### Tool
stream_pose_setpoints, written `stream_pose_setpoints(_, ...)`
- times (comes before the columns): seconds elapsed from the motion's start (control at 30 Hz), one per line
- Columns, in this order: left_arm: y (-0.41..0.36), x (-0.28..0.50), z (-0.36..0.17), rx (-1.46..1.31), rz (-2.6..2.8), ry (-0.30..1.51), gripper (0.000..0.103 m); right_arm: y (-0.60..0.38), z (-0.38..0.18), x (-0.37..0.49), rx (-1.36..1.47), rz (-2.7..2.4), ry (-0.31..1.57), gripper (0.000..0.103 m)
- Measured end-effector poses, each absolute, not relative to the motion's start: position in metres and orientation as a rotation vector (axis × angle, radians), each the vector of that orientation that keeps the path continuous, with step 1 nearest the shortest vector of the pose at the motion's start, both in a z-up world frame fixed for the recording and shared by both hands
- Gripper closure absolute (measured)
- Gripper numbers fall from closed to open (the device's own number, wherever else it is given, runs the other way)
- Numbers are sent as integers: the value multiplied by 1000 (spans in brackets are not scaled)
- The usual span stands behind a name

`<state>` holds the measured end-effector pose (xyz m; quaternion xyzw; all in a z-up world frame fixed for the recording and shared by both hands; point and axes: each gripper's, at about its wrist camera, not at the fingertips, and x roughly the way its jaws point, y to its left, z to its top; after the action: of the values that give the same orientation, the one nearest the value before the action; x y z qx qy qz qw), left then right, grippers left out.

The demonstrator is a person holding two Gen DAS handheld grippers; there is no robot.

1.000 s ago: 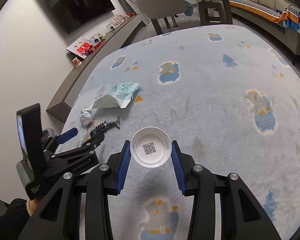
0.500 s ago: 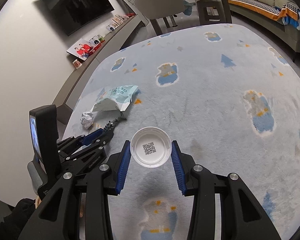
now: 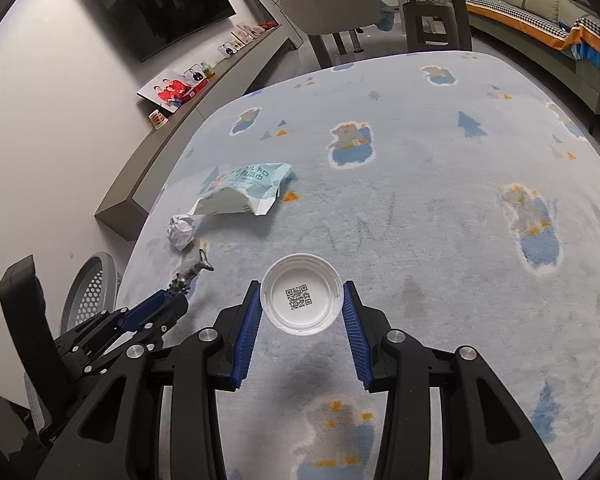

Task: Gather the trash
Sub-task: 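Grasp the dark spiky toy with the left gripper while the right gripper holds the cup, then carry the toy and cup over the basket and open both grippers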

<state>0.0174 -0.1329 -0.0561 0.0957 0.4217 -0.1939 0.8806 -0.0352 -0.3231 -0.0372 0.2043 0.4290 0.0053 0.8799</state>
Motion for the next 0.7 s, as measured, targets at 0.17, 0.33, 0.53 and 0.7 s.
stream_pose_setpoints(0.17, -91, 8, -34, 174, -347, 835, 82, -292, -31, -26, 398, 50, 902, 64)
stream_pose_setpoints(0.33, -41, 4, -12, 143, -273, 803, 82, -252, -23, -14, 364, 106, 907, 64)
stream_pose_setpoints(0.53, 20, 1, 4, 101, -180, 773, 82, -192, -6, 3, 282, 192, 901, 64)
stream_pose_setpoints(0.7, 64, 0, 11, 65, -101, 764, 82, -138, 6, 18, 233, 280, 902, 64)
